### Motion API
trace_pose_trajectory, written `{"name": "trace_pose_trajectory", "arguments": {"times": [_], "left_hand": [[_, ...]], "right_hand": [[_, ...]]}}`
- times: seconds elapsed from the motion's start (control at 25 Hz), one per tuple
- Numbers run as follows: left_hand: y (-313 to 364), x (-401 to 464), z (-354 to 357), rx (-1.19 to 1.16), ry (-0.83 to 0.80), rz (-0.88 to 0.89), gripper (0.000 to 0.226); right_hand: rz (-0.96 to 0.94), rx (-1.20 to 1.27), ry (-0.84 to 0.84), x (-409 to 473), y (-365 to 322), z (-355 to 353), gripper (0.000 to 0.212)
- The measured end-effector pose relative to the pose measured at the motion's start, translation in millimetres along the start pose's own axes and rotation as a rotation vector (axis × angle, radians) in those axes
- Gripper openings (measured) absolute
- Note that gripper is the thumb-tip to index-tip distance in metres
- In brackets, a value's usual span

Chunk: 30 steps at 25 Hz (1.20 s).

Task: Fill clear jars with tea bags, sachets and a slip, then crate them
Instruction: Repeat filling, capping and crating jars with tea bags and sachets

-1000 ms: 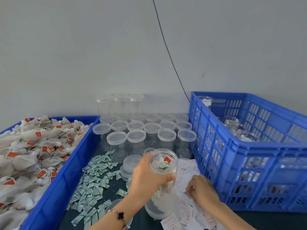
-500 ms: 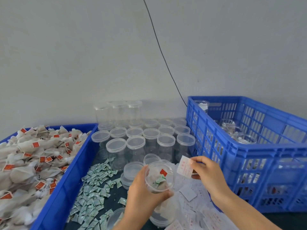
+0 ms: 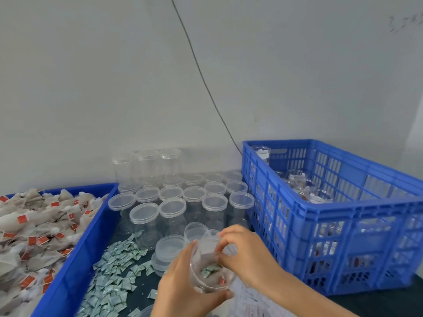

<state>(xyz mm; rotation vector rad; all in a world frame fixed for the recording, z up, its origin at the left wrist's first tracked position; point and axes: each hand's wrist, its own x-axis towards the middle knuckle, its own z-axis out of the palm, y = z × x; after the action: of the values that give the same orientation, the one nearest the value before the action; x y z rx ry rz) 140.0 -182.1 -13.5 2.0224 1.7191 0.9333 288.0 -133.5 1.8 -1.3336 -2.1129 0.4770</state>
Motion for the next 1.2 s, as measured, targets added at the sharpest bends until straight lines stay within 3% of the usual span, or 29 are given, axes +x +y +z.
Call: {"name": "trace_pose_trajectory", "arguments": {"times": [0.12,0.24,0.36,0.52,0.72,0.84,1.0,1.12,1.2], "left_hand": [[-9,7,1,-0.160,0.035,0.019,0.092],[3,22,6,-0.208,0.043,0.025,0.080],[20,27,6,-0.174,0.100,0.076,0.096],[31,31,5,-0.202,0.086,0.015,0.119],[58,45,-18,-0.308,0.064,0.085,0.079],[77,58,-36,-0.381,0.048,0.116,0.088],[123,84,-49,-0.430,0.016,0.324,0.092],[158,140,-48,-0.303,0.092,0.511,0.066],[179,193,-41,-0.060,0.240,0.634,0.052]], "right_hand": [[0.031,0.131,0.046,0,-5,-28,0.006],[0.140,0.379,0.005,2,-7,-61,0.016],[0.144,0.247,-0.019,3,3,-68,0.018],[0.052,-0.050,0.052,1,10,-70,0.008],[-0.048,-0.167,0.131,-13,-2,-96,0.039],[-0.134,-0.194,0.100,-31,-7,-128,0.047],[-0.128,-0.076,0.098,-29,-14,-181,0.032],[-0.055,-0.171,0.228,7,-7,-229,0.034],[-0.006,-0.375,0.322,48,7,-255,0.041]]}}
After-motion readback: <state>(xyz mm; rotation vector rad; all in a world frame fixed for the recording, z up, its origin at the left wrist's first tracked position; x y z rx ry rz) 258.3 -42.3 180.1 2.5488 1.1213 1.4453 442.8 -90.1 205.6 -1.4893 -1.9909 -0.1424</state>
